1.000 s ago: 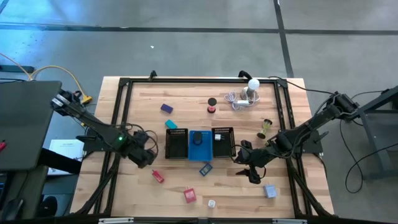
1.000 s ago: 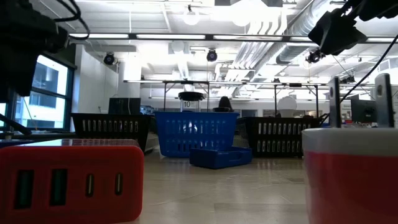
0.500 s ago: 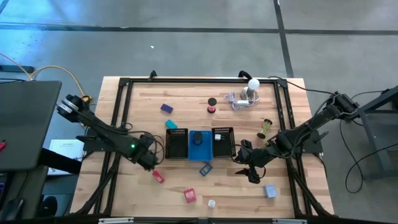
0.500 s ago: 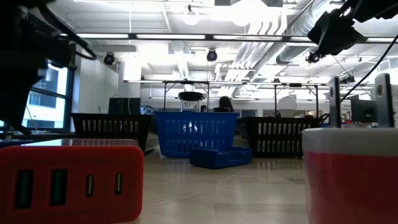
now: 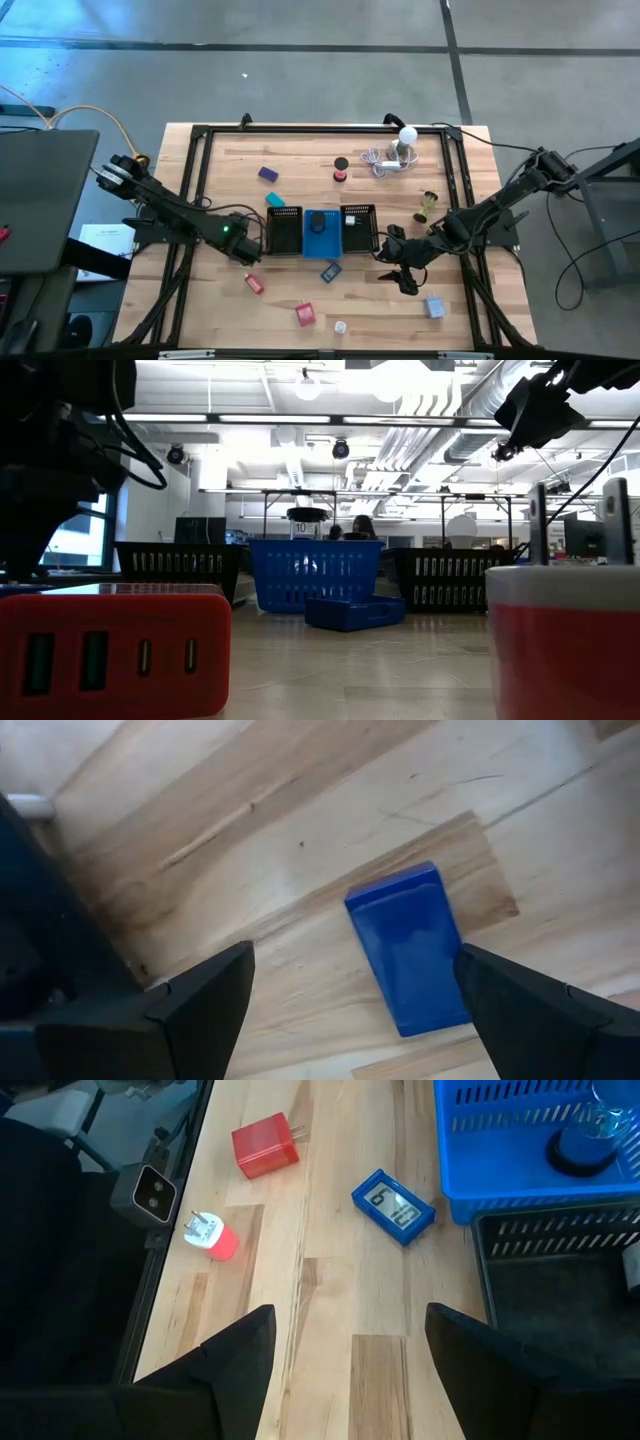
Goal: Pick & Place Office items
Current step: Put the left violet digital clock into the left black bin
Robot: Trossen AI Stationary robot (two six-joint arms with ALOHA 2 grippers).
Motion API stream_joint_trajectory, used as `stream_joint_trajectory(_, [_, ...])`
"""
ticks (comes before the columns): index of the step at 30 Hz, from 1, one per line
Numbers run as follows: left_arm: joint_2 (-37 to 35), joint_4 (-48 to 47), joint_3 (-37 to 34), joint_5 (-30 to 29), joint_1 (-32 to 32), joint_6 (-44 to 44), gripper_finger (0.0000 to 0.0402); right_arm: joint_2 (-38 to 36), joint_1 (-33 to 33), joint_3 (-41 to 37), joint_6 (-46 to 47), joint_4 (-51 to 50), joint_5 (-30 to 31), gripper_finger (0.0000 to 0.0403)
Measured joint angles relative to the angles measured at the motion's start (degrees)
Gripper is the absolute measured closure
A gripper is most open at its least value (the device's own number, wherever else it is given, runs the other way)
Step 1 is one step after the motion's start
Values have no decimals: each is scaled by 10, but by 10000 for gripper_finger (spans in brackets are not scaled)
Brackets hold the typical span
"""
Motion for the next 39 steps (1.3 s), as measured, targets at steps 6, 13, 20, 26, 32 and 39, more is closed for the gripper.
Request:
stream_joint_trajectory(6, [0, 39, 0, -1, 0, 7, 69, 0, 0, 0, 0, 0, 0, 156])
stream_joint_trajectory(13, [0, 38, 0, -1, 0, -10, 69, 0, 0, 0, 0, 0, 0, 156])
stream_joint_trajectory(20, [0, 44, 0, -10, -1, -12, 69, 0, 0, 0, -2, 0, 4, 156])
stream_joint_trajectory(26, [1, 45, 0, -28, -3, -19, 69, 0, 0, 0, -2, 0, 4, 156])
stream_joint_trajectory(32, [25, 44, 0, -5, -11, -28, 69, 0, 0, 0, -2, 0, 4, 156])
stream_joint_trajectory(39, [64, 44, 0, 8, -14, -28, 69, 0, 0, 0, -1, 1, 4, 156])
